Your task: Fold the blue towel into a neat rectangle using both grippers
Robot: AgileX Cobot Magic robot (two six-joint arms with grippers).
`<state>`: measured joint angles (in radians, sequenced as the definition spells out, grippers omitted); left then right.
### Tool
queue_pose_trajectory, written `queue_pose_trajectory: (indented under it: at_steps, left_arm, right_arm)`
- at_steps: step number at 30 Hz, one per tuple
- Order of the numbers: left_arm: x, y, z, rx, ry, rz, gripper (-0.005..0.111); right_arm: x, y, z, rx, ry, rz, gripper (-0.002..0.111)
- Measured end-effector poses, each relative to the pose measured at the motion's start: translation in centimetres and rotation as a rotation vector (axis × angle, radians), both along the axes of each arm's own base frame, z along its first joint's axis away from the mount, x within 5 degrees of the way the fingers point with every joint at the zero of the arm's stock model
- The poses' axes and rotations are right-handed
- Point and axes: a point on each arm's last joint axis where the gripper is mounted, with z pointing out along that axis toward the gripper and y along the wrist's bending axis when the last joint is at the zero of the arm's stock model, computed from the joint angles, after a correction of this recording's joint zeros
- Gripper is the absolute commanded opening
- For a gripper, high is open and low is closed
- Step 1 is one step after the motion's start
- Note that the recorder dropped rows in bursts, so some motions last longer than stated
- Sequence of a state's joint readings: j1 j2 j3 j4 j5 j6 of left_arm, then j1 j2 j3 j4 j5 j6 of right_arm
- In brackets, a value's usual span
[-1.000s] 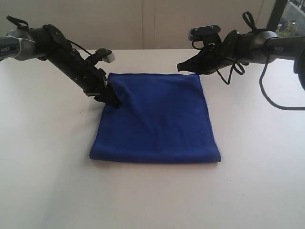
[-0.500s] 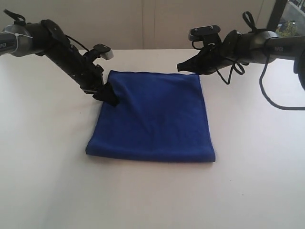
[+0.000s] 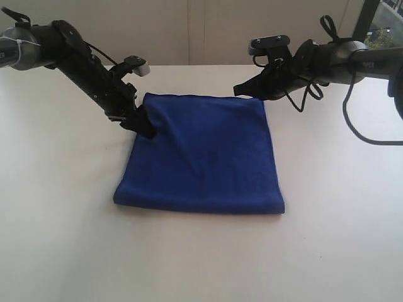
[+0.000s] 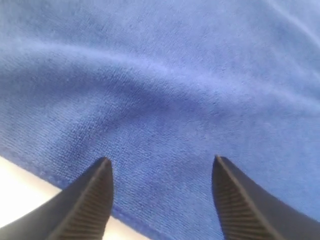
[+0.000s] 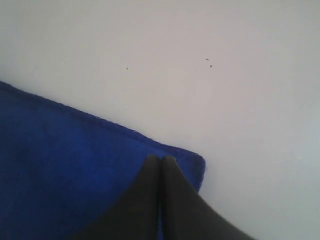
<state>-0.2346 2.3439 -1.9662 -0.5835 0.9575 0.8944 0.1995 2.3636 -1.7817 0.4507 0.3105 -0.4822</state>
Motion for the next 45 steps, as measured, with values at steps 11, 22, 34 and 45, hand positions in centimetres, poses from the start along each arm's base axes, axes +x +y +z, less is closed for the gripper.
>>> queue_pose_trajectory:
  at_steps: [11, 22, 34, 45]
  left_arm:
    - [-0.4, -0.2, 0.6, -0.035, 0.018, 0.003, 0.009]
    - [-0.5, -0.2, -2.4, -0.02, 0.087, -0.024, 0.0]
    - [-0.5, -0.2, -2.4, -0.02, 0.088, -0.029, 0.0]
    - [-0.5, -0.2, -2.4, -0.02, 0.088, -0.029, 0.0]
  right_arm:
    - [0.3, 0.0, -0.4, -0.004, -0.027, -0.014, 0.0]
    - [0.7, -0.2, -3.2, -0.019, -0.033, -0.04, 0.0]
    - [1.1, -1.9, -3.2, -0.017, -0.04, -0.079, 0.0]
    - [1.0, -1.9, -3.1, -0.016, -0.035, -0.075, 0.0]
